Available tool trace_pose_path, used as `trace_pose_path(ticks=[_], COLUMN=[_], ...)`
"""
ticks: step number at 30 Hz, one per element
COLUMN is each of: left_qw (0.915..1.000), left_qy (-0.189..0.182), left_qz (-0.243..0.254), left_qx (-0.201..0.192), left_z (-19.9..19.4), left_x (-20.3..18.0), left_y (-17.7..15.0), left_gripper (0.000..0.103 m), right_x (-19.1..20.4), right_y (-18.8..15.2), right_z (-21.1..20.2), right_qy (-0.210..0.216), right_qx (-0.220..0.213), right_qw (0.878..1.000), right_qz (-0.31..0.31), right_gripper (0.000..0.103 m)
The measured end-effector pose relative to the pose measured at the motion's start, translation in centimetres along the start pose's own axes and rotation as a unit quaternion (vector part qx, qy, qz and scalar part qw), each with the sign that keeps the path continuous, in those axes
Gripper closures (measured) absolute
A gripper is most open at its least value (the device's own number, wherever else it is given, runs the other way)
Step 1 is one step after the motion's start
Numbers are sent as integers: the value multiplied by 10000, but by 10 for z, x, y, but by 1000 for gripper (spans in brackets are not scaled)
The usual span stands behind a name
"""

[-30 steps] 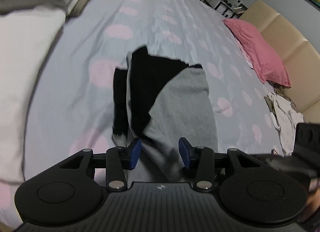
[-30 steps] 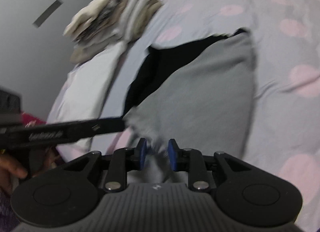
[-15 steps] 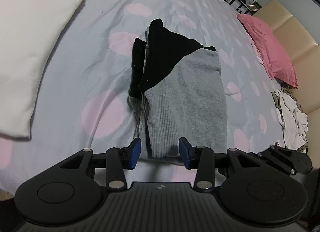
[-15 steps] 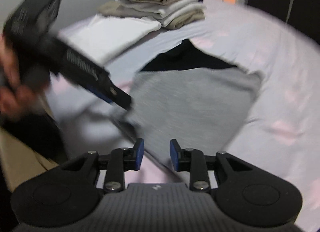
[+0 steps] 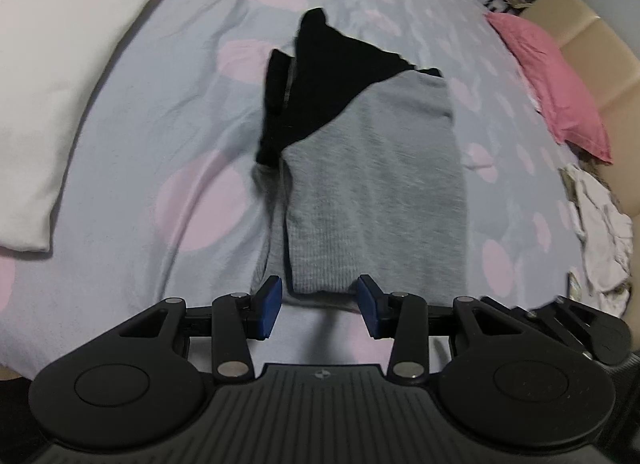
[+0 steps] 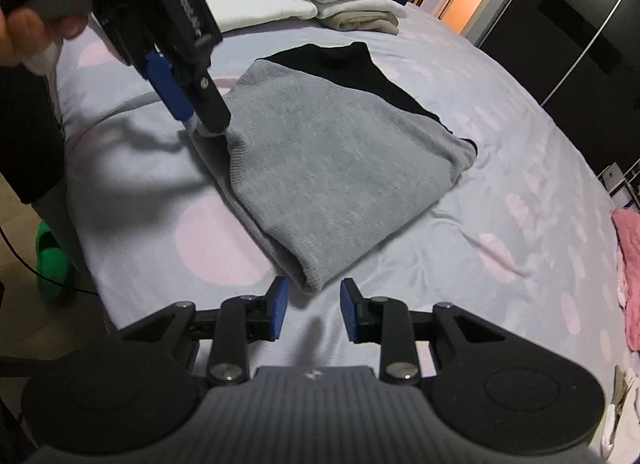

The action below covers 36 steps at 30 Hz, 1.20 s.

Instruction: Fold clothes

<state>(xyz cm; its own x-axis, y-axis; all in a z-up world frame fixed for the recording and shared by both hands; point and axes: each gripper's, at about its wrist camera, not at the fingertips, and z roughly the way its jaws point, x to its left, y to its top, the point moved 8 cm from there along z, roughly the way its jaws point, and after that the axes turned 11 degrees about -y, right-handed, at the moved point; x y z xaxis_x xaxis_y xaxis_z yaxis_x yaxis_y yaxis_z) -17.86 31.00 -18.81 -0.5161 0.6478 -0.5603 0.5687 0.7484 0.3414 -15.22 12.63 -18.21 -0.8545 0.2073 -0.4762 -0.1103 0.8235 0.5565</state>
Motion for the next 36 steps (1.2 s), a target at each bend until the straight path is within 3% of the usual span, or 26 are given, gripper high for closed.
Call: trace_pose_path(ticks=[1,6,7,8,9,10,18,20,22,24,26,27,30,34,36], left_qw=[10000,9998,9997,9995,9992,9990,9960,9954,9954,9960,9977,9981,9981,9942,9936], left_qy=[3,-84,-64,-40,-16,25,746,778,788,770,620,554,320,310,333], left_qz=[-23,154,208,274,340,386,457,515,499,386,276,241,210,237,251], left_qx=[-12,-94,-126,-163,-199,-205,198,202,221,227,55,-78,-485,-999,-1048], left_z=[2,3,1,-4,-9,-13,-6,-7,-10,-15,-25,-30,-38,-40,-32], left_x=[1,-4,-6,-7,-9,-9,17,16,16,17,16,14,8,3,3], left_y=[1,3,4,5,6,7,0,1,2,3,10,14,36,71,84], left_gripper=[65,99,102,102,102,102,103,102,100,77,61,60,58,46,43], right_x=[1,3,2,1,-1,-4,-9,-8,-9,-12,-23,-29,-51,-82,-95], right_y=[0,1,1,0,0,-1,-6,-9,-13,-17,-15,-13,-3,12,17], right_z=[0,8,9,10,10,10,11,16,20,21,15,12,13,15,21], right_qy=[7,52,10,-23,-26,-23,137,168,297,437,441,439,520,631,708], right_qx=[-7,71,109,138,184,234,533,630,804,968,929,902,764,570,542], right_qw=[10000,9999,9998,9997,9995,9993,9974,9969,9951,9924,9909,9900,9831,9676,9560], right_qz=[11,132,155,185,236,291,471,442,498,627,869,993,1583,2377,2794], right_gripper=[71,73,76,80,94,98,100,100,103,101,97,95,69,63,59])
